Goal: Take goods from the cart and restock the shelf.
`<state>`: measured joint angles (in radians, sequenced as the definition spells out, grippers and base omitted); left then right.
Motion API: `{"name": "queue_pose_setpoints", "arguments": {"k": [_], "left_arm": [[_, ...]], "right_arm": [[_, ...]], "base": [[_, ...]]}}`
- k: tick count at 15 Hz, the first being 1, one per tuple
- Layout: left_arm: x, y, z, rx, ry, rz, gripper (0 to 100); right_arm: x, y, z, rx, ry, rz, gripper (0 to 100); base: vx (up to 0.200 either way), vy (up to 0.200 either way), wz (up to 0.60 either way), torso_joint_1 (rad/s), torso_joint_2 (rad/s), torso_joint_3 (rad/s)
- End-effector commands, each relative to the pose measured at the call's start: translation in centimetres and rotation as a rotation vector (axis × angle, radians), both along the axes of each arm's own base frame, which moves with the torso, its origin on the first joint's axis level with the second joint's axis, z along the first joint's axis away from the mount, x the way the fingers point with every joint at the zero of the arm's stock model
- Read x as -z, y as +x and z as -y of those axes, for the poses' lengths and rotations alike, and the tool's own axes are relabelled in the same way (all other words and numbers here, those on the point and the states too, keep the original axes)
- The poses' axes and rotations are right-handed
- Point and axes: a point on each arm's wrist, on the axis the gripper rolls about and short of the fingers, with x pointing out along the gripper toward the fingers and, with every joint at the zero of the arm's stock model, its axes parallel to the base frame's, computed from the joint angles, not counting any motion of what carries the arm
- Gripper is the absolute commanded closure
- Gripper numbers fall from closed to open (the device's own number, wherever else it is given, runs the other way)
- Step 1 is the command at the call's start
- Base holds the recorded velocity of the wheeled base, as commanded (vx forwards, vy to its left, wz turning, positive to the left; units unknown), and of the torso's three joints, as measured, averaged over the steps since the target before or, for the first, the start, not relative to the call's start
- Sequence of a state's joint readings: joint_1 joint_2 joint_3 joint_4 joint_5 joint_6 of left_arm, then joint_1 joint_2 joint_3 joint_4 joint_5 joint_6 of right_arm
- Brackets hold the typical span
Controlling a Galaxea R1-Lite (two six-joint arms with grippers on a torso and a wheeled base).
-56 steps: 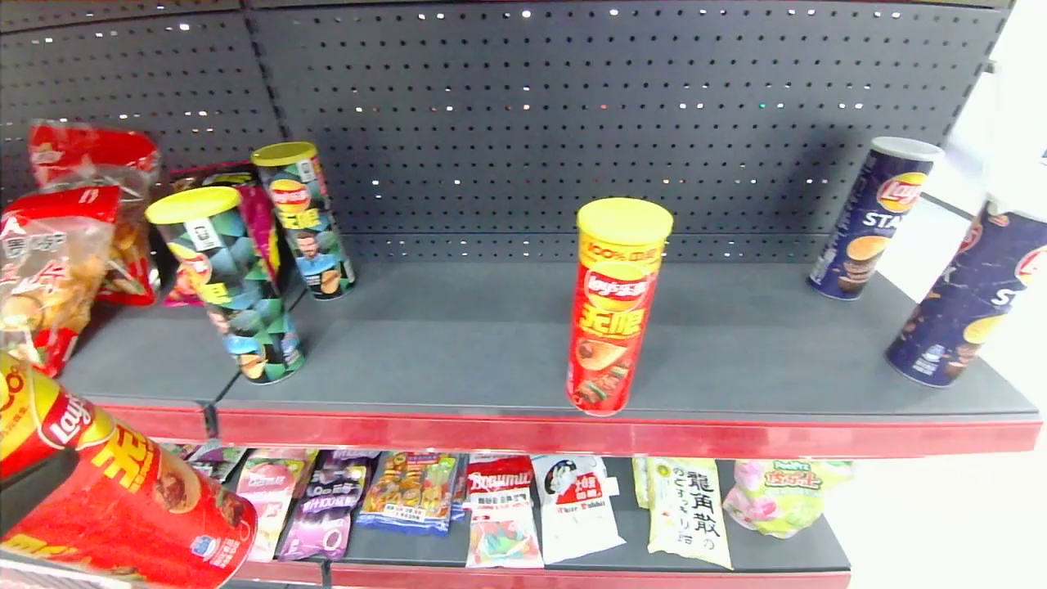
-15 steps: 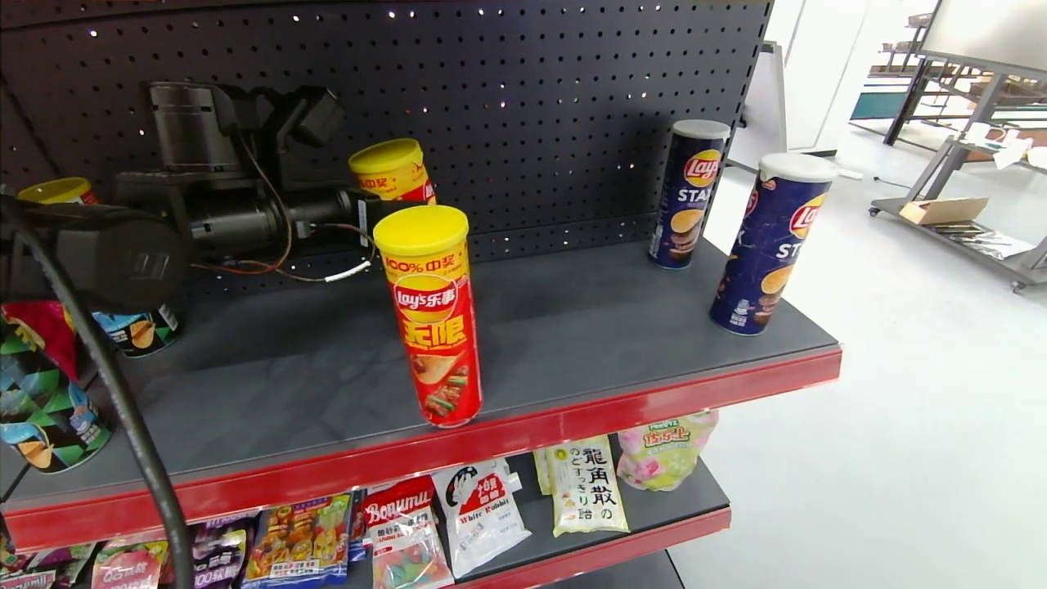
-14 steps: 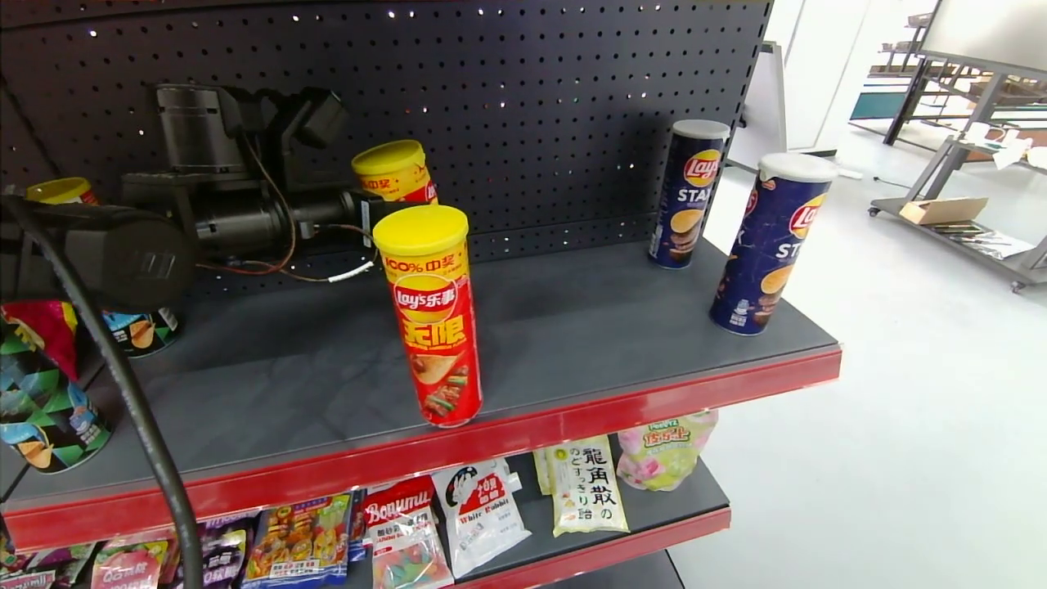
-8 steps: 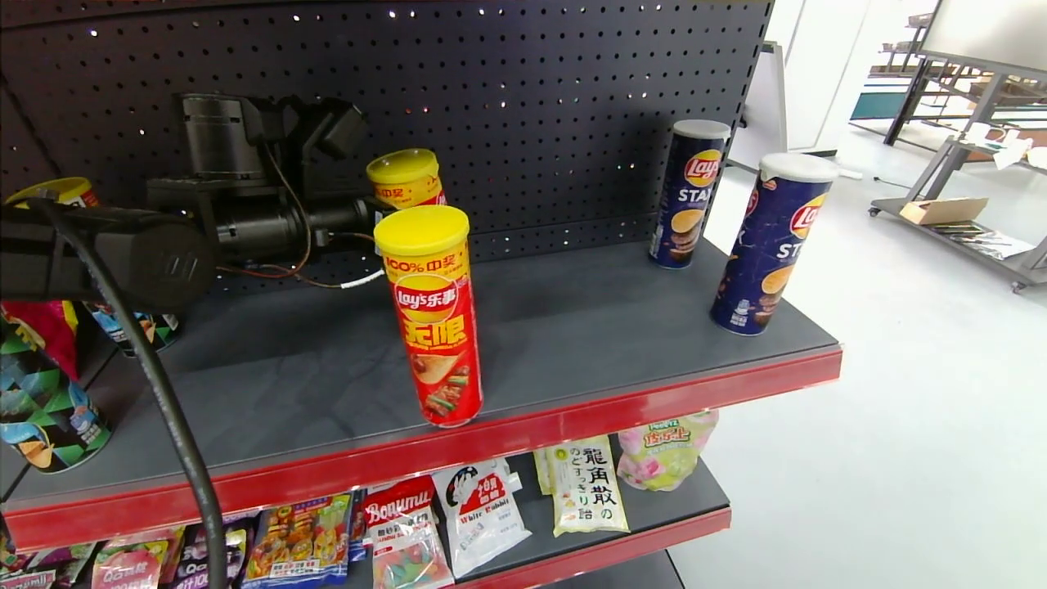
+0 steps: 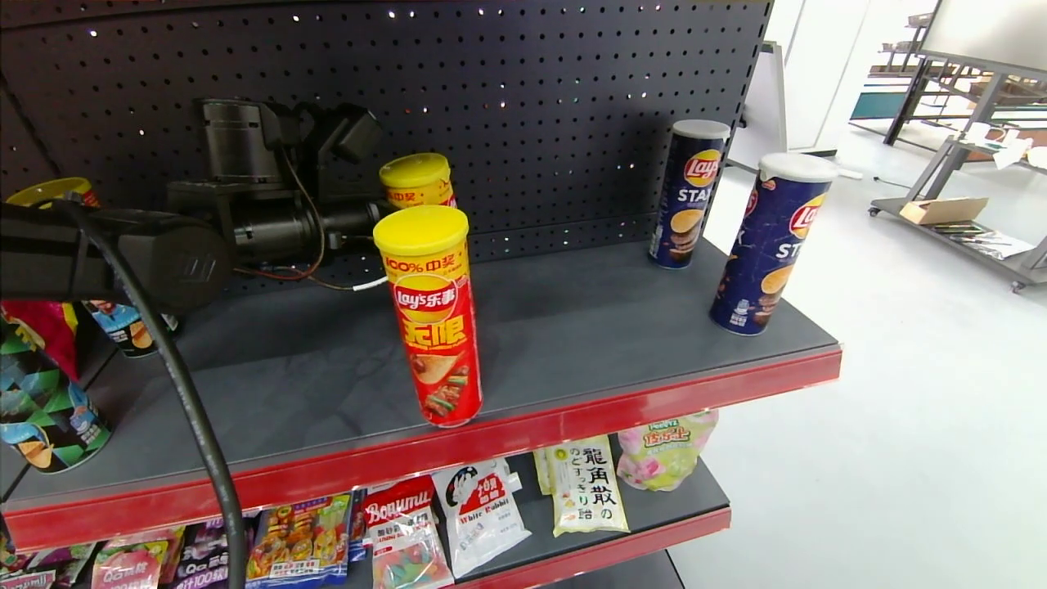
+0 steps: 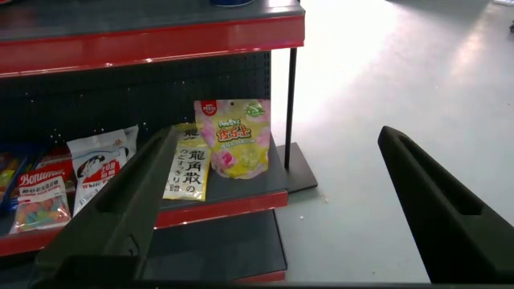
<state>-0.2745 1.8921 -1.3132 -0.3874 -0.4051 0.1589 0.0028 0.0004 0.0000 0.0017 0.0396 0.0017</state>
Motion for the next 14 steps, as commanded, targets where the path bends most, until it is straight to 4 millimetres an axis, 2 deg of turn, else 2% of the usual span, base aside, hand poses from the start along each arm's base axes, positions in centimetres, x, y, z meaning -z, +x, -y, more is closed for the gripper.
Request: {"name": "queue_pose_setpoints", "arguments": {"k": [1, 9, 14], "left_arm": [[0.0, 0.0, 0.0, -0.001, 0.001, -0.001, 0], [0.3, -0.2, -0.4, -0.010, 0.003, -0.016, 0], [0.4, -3.2, -3.0, -0.060, 0.012, -0.046, 0]], "right_arm": [[0.0, 0.0, 0.0, -0.001, 0.000, -0.002, 0], [0.0, 0.0, 0.0, -0.001, 0.000, -0.001, 0], [0.0, 0.0, 0.0, -0.001, 0.000, -0.001, 0]], "base": [[0.000, 0.000, 0.00, 0.000, 0.00, 0.000], [0.000, 0.000, 0.00, 0.000, 0.00, 0.000], [0.000, 0.000, 0.00, 0.000, 0.00, 0.000]]}}
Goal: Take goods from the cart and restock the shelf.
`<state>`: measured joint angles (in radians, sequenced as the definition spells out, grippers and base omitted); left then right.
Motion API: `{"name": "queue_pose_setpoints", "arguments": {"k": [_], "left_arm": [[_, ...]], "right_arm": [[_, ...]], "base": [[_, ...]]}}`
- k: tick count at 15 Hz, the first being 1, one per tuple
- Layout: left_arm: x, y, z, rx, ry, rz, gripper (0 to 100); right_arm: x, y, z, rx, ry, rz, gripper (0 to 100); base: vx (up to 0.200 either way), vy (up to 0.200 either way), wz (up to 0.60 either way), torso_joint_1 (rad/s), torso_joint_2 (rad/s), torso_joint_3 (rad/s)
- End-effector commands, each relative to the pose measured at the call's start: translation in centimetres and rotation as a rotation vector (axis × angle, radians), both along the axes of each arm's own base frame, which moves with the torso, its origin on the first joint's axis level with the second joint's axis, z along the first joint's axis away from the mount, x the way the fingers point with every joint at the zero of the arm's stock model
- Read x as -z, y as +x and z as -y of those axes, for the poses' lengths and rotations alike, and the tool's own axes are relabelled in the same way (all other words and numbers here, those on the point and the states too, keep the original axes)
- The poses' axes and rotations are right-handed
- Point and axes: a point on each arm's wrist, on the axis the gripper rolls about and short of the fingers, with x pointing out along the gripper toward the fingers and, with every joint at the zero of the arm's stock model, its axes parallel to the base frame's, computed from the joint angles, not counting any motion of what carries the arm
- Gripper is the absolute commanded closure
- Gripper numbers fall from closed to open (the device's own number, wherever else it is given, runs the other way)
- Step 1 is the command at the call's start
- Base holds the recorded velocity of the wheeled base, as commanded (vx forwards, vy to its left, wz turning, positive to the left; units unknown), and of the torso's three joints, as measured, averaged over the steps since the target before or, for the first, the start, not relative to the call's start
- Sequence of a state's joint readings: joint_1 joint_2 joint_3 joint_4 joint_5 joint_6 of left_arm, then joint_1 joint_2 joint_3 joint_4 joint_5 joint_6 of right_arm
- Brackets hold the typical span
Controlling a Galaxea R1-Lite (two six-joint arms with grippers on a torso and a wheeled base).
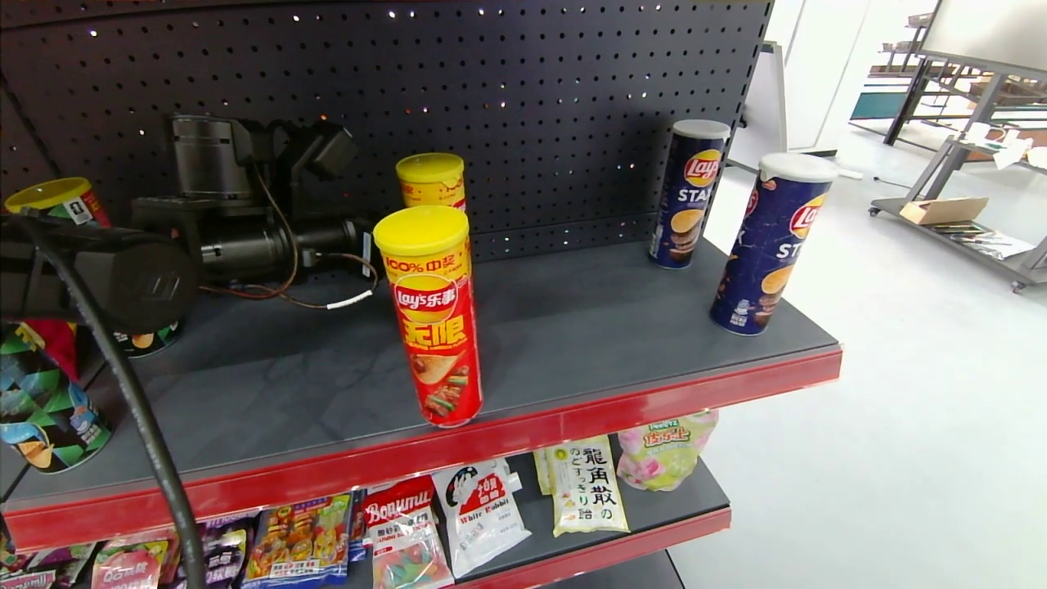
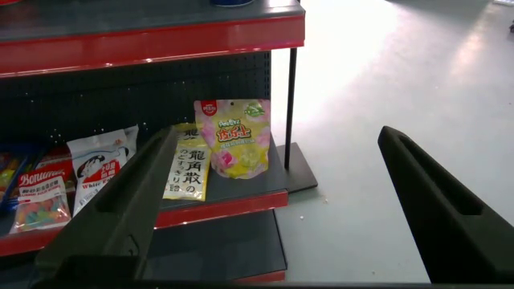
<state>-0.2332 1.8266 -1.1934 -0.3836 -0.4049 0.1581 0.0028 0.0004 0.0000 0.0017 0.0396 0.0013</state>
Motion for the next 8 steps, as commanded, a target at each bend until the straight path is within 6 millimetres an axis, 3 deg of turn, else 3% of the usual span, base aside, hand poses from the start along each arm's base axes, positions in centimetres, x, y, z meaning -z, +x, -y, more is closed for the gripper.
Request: {"name": "queue_pose_setpoints", "arguments": {"k": [1, 3, 6, 7, 8], "left_arm": [[-0.4, -2.4, -1.7, -0.032, 0.002, -0.003, 0], [0.4, -4.8, -3.2, -0.065, 0.011, -0.039, 0], [1.6, -11.2, -5.1, -0.095, 0.015, -0.080, 0], [1.6, -11.4, -5.1, -0.096, 0.015, -0.081, 0], [2.4, -16.1, -6.2, -0.116, 0.011, -0.086, 0]], "right_arm": [[0.0, 0.0, 0.0, -0.001, 0.000, -0.001, 0], [0.0, 0.0, 0.0, -0.001, 0.000, -0.001, 0], [0.0, 0.0, 0.0, -0.001, 0.000, -0.001, 0], [0.0, 0.0, 0.0, -0.001, 0.000, -0.001, 0], [0.0, 0.0, 0.0, -0.001, 0.000, -0.001, 0]], "base": [[0.000, 0.000, 0.00, 0.000, 0.00, 0.000], [0.000, 0.000, 0.00, 0.000, 0.00, 0.000], [0.000, 0.000, 0.00, 0.000, 0.00, 0.000], [0.000, 0.000, 0.00, 0.000, 0.00, 0.000], [0.000, 0.000, 0.00, 0.000, 0.00, 0.000]]}}
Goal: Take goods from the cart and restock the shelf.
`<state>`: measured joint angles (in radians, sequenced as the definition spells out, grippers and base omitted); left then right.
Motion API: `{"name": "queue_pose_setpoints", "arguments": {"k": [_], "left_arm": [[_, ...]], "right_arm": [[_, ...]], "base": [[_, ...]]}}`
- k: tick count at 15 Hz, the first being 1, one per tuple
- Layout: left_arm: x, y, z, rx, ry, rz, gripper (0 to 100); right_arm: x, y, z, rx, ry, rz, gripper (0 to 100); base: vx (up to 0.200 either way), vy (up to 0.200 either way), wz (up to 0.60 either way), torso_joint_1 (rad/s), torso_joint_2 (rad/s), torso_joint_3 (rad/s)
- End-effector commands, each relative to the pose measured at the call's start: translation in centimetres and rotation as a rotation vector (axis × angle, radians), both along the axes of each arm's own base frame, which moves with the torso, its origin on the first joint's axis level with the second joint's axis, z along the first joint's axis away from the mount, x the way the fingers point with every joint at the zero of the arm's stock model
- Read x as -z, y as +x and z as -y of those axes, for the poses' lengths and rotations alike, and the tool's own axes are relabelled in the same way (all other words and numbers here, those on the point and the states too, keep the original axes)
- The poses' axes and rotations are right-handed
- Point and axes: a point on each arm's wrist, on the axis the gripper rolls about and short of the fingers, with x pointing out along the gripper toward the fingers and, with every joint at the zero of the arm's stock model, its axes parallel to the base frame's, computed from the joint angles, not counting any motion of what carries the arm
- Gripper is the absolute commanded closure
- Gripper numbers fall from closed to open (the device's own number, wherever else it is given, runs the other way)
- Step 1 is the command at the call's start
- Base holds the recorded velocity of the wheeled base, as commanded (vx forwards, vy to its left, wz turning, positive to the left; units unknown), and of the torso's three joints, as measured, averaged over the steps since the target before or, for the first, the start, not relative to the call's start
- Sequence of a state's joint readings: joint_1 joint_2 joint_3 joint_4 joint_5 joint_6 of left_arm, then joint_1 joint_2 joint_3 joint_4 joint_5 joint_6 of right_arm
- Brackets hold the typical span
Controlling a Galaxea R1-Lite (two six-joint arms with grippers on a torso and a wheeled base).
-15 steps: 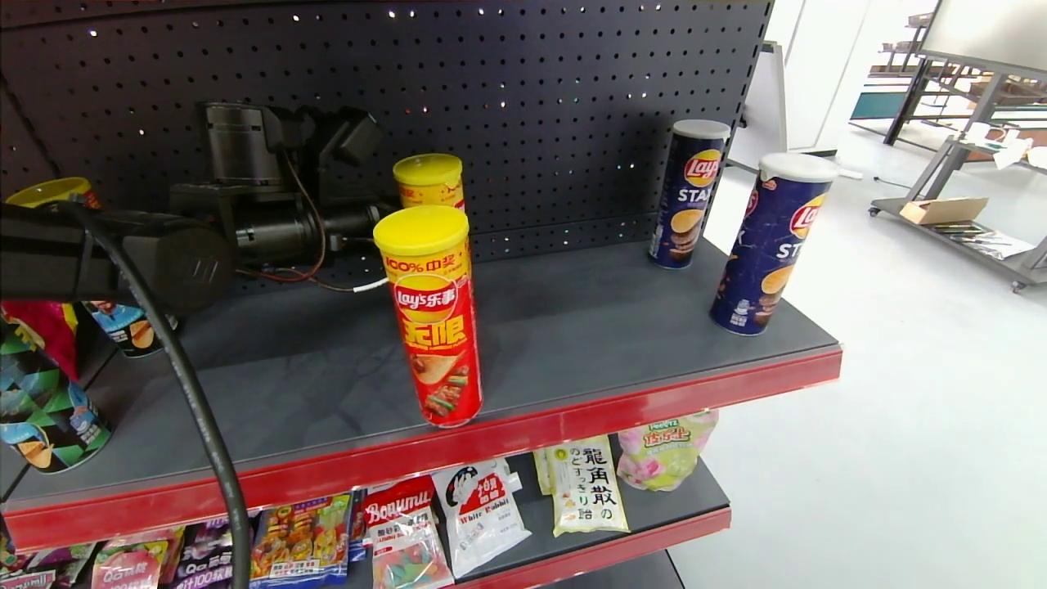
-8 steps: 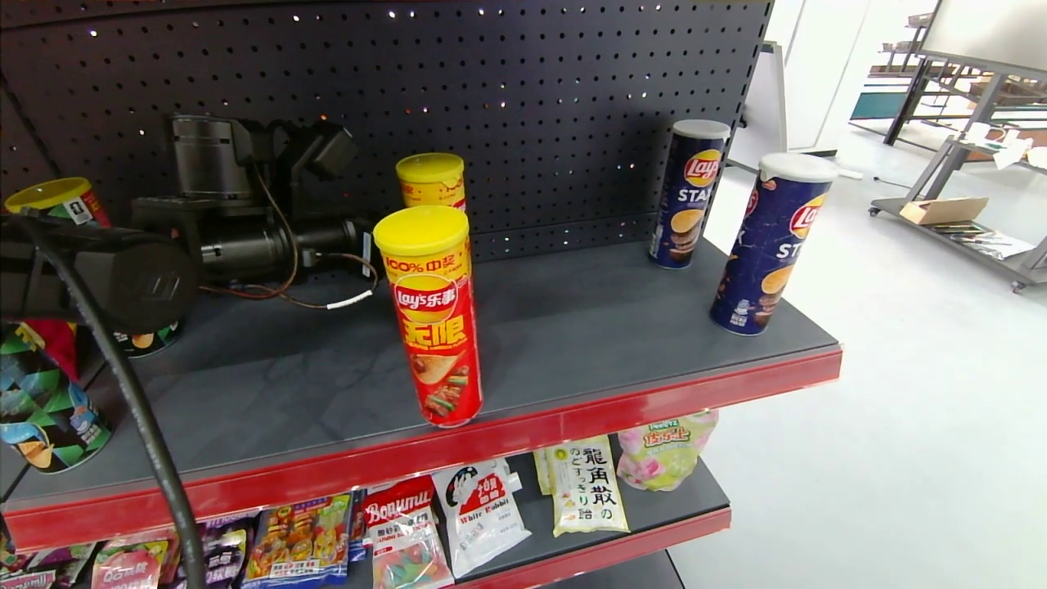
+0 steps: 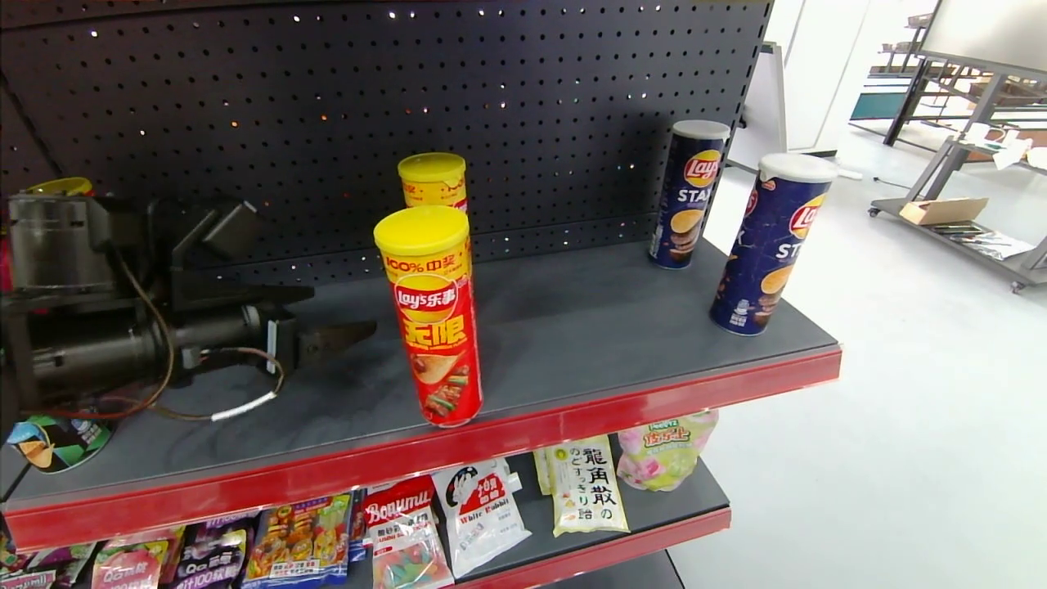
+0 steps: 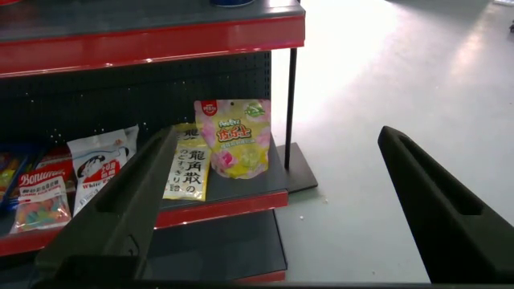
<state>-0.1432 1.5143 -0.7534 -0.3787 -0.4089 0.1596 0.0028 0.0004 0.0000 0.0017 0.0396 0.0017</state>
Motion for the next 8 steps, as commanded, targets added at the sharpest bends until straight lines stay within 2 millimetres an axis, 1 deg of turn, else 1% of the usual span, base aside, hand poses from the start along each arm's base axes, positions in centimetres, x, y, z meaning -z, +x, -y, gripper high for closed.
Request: {"name": "queue_pose_setpoints", "arguments": {"k": [1, 2, 3, 4, 5, 6, 8], "left_arm": [[0.0, -8.9, -1.9, -0.034, -0.016, 0.046, 0], [0.4, -12.0, -2.2, -0.036, -0.020, 0.068, 0], [0.6, -13.5, -2.4, -0.037, -0.022, 0.105, 0], [0.2, -16.0, -2.7, -0.048, -0.041, 0.187, 0], [-0.2, -17.2, -2.8, -0.065, -0.073, 0.227, 0], [-0.3, -19.4, -3.1, -0.100, -0.125, 0.283, 0], [1.1, -22.3, -3.4, -0.095, -0.137, 0.310, 0]], "right_arm": [[0.0, 0.0, 0.0, -0.001, 0.000, -0.001, 0], [0.0, 0.0, 0.0, -0.001, 0.000, -0.001, 0], [0.0, 0.0, 0.0, -0.001, 0.000, -0.001, 0], [0.0, 0.0, 0.0, -0.001, 0.000, -0.001, 0], [0.0, 0.0, 0.0, -0.001, 0.000, -0.001, 0], [0.0, 0.0, 0.0, -0.001, 0.000, -0.001, 0], [0.0, 0.0, 0.0, -0.001, 0.000, -0.001, 0]], "base": [[0.000, 0.000, 0.00, 0.000, 0.00, 0.000], [0.000, 0.000, 0.00, 0.000, 0.00, 0.000], [0.000, 0.000, 0.00, 0.000, 0.00, 0.000], [0.000, 0.000, 0.00, 0.000, 0.00, 0.000], [0.000, 0.000, 0.00, 0.000, 0.00, 0.000], [0.000, 0.000, 0.00, 0.000, 0.00, 0.000], [0.000, 0.000, 0.00, 0.000, 0.00, 0.000]]}}
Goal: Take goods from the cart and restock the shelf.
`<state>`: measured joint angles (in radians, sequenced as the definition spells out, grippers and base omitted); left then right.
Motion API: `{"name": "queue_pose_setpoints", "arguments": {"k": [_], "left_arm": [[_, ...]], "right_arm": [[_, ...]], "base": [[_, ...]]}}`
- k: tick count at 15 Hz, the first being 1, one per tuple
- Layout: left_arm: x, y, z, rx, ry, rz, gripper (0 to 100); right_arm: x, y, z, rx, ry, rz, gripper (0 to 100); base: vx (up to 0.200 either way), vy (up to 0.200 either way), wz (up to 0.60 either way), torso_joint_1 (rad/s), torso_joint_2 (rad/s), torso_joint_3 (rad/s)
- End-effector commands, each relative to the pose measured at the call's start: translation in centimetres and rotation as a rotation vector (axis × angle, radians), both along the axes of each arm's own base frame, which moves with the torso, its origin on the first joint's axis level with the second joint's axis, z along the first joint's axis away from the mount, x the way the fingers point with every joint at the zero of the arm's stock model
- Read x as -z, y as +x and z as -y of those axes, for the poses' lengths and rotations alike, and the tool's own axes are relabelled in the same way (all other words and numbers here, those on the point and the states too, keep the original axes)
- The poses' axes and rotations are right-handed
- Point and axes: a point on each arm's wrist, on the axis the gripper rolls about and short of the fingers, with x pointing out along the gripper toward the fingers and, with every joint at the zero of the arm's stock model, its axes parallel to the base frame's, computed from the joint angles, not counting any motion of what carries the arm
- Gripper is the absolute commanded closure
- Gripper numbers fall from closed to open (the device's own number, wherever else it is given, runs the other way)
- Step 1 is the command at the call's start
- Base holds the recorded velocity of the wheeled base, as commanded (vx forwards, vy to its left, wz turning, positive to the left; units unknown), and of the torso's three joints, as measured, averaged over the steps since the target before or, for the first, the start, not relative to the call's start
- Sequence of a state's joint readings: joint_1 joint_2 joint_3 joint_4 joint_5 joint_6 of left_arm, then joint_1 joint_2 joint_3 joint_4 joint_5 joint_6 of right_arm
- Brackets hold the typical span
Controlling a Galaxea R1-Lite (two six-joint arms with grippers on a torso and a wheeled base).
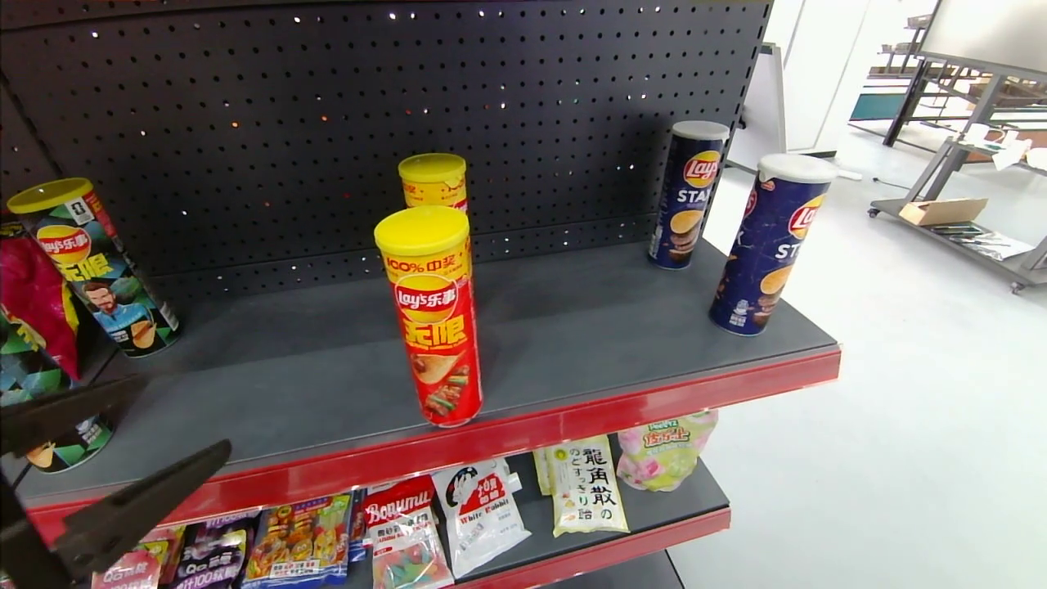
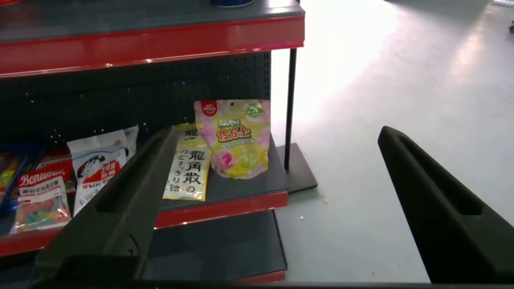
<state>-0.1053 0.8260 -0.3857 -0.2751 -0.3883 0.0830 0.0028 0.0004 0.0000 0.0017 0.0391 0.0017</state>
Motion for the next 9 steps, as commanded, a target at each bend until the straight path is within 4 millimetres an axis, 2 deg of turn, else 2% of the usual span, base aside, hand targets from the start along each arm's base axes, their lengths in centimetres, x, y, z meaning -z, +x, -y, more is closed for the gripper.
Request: {"name": "queue_pose_setpoints", "arguments": {"k": [1, 2, 3, 4, 9], "left_arm": [[1.7, -7.1, -0.8, -0.021, -0.050, 0.149, 0], [2.3, -8.4, -0.9, -0.022, -0.052, 0.169, 0], [2.4, -8.5, -0.9, -0.024, -0.053, 0.172, 0], [3.5, -10.1, -1.1, -0.030, -0.048, 0.162, 0], [3.6, -10.0, -1.2, -0.113, 0.025, 0.166, 0]], "right_arm": [[0.0, 0.0, 0.0, -0.001, 0.000, -0.002, 0], [0.0, 0.0, 0.0, -0.001, 0.000, -0.001, 0], [0.0, 0.0, 0.0, -0.001, 0.000, -0.001, 0], [0.0, 0.0, 0.0, -0.001, 0.000, -0.001, 0], [0.0, 0.0, 0.0, -0.001, -0.008, -0.001, 0]], "base": [[0.000, 0.000, 0.00, 0.000, 0.00, 0.000], [0.000, 0.000, 0.00, 0.000, 0.00, 0.000], [0.000, 0.000, 0.00, 0.000, 0.00, 0.000], [0.000, 0.000, 0.00, 0.000, 0.00, 0.000], [0.000, 0.000, 0.00, 0.000, 0.00, 0.000]]}}
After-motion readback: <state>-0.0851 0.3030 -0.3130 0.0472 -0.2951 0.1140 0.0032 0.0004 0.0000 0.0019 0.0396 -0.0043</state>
